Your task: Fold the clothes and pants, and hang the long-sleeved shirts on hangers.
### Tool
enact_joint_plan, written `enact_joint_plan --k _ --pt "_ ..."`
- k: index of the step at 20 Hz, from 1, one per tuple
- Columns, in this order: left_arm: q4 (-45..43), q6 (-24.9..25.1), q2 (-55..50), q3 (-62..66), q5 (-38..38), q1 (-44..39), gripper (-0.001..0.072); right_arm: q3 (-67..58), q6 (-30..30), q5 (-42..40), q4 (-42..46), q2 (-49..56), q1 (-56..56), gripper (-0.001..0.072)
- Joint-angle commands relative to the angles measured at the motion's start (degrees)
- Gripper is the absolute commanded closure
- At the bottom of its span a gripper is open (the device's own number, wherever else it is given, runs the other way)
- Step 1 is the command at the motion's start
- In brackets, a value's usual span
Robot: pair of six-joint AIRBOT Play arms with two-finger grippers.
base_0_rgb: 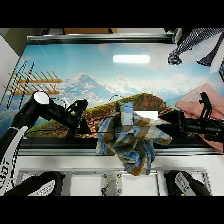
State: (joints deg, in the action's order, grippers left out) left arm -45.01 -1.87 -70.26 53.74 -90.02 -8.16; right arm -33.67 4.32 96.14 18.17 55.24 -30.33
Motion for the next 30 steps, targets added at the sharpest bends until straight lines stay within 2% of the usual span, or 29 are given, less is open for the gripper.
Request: enact_joint_plan --k 1,11,18,19,20,21,22,30 --pt "-0.1 0.0 0.0 0.0 0.2 0.0 0.0693 2.2 0.8 0.0 0.1 0.0 1.3 0.005" --pt "0.0 0.0 0.0 0.0 0.2 0.0 0.0693 3.3 0.9 -6.0 -0.2 0.0 8.1 0.0051" --pt "0.0 0.0 0.0 0.0 0.2 0.0 0.0693 3.3 0.8 -6.2 -0.5 0.0 8.2 0.0059" --pt "0.0 0.0 0.0 0.0 0.2 0.0 0.0693 3.3 0.8 -6.2 -0.4 0.0 8.2 0.0218" --pt "0.0 0.0 0.0 0.0 0.2 0.0 0.0693 3.3 0.8 -6.2 -0.4 0.0 8.2 0.0453" --pt "0.0 0.0 0.0 0.0 0.2 0.0 0.0693 3.3 0.8 -6.2 -0.4 0.0 8.2 0.0642" --pt "0.0 0.0 0.0 0.0 0.2 0.0 0.0693 3.3 0.8 -6.2 -0.5 0.0 8.2 0.0693" --pt "-0.5 -0.1 0.0 0.0 0.2 0.0 0.0693 3.3 0.8 -6.2 -0.4 0.0 8.2 0.0694"
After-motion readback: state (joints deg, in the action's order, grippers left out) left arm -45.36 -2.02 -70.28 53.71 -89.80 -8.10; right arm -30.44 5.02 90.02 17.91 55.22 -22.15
